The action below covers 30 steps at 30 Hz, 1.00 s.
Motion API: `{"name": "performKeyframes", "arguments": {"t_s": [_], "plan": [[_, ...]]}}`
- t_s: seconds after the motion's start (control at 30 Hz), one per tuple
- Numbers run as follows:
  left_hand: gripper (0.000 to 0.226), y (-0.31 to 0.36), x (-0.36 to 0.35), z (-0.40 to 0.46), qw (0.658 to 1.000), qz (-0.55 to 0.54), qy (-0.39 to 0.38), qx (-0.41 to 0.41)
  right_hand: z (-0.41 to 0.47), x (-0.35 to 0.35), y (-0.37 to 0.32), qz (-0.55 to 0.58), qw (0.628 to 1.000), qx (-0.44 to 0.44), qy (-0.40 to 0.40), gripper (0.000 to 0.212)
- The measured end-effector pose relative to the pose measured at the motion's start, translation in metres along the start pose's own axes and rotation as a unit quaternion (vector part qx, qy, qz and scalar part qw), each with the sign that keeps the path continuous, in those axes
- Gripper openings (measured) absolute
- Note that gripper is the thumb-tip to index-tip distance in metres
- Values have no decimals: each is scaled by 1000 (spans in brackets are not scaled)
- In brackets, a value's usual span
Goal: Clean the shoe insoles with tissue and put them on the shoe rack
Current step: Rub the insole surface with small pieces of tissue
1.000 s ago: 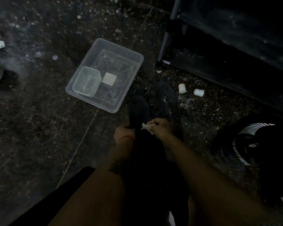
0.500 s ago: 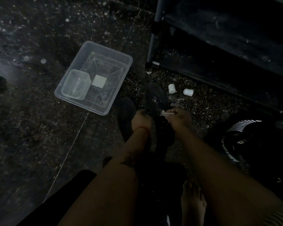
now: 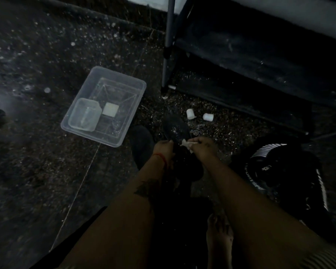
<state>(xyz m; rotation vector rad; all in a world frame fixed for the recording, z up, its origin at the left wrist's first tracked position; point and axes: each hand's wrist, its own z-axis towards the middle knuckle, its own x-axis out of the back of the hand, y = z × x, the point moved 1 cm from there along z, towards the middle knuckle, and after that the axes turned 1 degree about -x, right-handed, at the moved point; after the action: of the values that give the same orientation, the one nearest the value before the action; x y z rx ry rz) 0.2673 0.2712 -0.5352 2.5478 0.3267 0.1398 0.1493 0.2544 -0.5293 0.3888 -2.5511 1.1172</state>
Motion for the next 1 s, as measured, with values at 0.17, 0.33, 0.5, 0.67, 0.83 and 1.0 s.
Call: {"name": "performKeyframes", "arguments": {"t_s": [0.17,0.33,0.5,0.67,0.83,1.0], "plan": [[28,32,5,-63,997,-70,13,-8,-46,26,-52,3,999,43,7,13],[32,74,13,-129,992,-30,39,-118,-106,62,-109,30,996,79,-4,13],[39,107,15,-214,986,-127,-46,-97,-170,101,-148,63,994,85,-9,10],[64,116,15,-286,950,-254,-131,-127,-234,130,-166,125,986,88,-70,15],[78,114,22,-306,905,-344,-210,-134,-273,141,-158,148,980,80,-103,19],[90,118,19,-304,866,-406,-280,-86,-293,143,-153,146,978,61,-139,14]]}}
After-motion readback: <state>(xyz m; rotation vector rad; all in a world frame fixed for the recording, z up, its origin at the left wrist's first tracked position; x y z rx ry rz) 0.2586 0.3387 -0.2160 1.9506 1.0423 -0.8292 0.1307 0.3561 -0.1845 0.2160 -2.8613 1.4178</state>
